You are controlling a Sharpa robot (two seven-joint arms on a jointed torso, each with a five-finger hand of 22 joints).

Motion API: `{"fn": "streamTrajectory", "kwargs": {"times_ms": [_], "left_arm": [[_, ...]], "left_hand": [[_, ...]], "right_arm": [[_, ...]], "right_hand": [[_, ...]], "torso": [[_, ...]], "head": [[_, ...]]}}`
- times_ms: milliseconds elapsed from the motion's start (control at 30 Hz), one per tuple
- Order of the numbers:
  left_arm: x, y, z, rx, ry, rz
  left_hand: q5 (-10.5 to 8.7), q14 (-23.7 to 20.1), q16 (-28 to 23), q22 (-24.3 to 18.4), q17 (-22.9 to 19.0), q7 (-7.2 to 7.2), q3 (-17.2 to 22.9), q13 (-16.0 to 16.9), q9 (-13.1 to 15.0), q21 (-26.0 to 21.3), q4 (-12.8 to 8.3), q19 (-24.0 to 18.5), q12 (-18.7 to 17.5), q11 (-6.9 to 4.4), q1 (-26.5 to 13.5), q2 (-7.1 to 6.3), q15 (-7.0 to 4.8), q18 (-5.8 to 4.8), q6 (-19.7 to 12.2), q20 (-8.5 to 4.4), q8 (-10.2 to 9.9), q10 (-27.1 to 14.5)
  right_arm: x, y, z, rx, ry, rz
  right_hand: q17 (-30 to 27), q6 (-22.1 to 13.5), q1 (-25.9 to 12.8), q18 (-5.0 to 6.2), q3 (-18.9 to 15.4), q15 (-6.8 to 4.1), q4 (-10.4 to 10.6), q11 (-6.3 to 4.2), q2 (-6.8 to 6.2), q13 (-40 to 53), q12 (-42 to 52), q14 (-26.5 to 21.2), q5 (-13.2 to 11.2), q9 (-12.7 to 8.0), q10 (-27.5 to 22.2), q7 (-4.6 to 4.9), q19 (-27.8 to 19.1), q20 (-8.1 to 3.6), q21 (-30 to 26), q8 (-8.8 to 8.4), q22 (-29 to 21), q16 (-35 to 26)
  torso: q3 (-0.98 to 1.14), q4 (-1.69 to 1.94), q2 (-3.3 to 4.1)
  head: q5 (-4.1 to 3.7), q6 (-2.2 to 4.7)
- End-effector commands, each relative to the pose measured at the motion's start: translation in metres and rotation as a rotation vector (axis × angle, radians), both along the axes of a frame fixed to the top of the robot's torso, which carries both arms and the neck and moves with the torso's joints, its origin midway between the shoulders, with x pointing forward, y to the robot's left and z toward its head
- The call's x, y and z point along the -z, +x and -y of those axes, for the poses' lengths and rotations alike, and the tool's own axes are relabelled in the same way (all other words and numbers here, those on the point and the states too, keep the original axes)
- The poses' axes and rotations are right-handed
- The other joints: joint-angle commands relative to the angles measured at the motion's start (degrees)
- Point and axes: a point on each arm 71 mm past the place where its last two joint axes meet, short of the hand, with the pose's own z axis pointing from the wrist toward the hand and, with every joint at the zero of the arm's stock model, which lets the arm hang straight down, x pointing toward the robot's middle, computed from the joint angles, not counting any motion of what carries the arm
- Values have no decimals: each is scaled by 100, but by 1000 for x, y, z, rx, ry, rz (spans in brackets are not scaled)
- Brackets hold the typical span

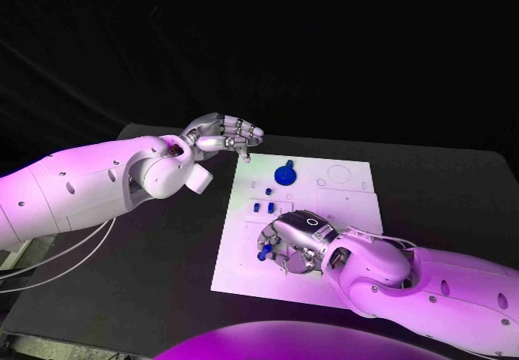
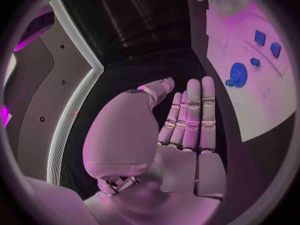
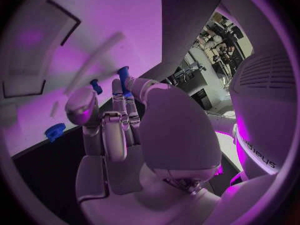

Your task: Assemble the parts on the task board

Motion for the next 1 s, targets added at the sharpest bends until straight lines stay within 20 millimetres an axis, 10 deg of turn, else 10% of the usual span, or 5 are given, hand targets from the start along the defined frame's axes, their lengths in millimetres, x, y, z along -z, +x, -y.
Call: {"fn": "streamTrajectory", "kwargs": {"times_ms": [33, 300, 467, 600, 1000], "left_arm": [[-1, -1, 2, 16, -6, 2], [-1, -1, 2, 15, -5, 1], [-1, -1, 2, 16, -4, -1], [-1, -1, 2, 16, -4, -2], [-1, -1, 2, 15, -3, -3]], "left_hand": [[20, -33, 8, 1, -8, 214, 8, -1, -4, -4, -15, -31, 34, 7, 8, 29, -7, 78, -49, 14, 27, -40], [20, -33, 8, 1, -8, 214, 8, -1, -4, -4, -15, -31, 34, 7, 8, 29, -7, 78, -49, 14, 27, -40], [18, -34, 9, 2, -9, 215, 8, -1, -5, -3, -12, -33, 40, 8, 4, 28, -5, 78, -53, 15, 32, -44], [17, -35, 10, 2, -9, 216, 7, -2, -6, -3, -8, -34, 44, 9, -1, 28, -4, 77, -56, 16, 35, -48], [16, -40, 10, 2, -10, 217, 7, -3, -7, -4, -2, -38, 49, 11, -7, 28, -1, 76, -63, 17, 39, -60]], "right_arm": [[3, 0, 0, 8, -54, 13], [4, -4, -6, -21, -76, 12], [7, -6, -10, -44, -88, -4], [8, -6, -10, -50, -90, -7], [4, -5, -7, -32, -45, 30]], "right_hand": [[99, 20, -4, -40, 7, -42, -33, -196, 67, 5, 3, 338, 20, 618, 249, 19, -25, -27, -27, 107, -9, 15], [63, -32, -152, -33, -115, -23, -116, -175, -12, 1, -55, 330, 18, 665, 195, 23, -53, -12, -91, 140, -34, 1], [45, -299, -493, -31, -408, 56, -84, -84, -383, -24, -104, 323, 491, 571, -27, 130, -82, 41, -162, -34, -61, -4], [28, -355, -526, -21, -556, 67, -152, -70, -547, -13, -72, 318, 403, 521, -67, 138, -90, 66, -196, -97, -72, -8], [4, -749, -603, -2, -1322, 93, -302, -45, -548, -3, -7, 306, 643, 295, -465, 156, -119, 96, -321, -474, -115, -15]], "torso": [[-2, -2, 0], [0, -6, -4], [-1, -6, -7], [-2, -8, -8], [2, -7, -4]], "head": [[5, -8], [5, -5], [4, -8], [1, 0], [0, 21]]}}
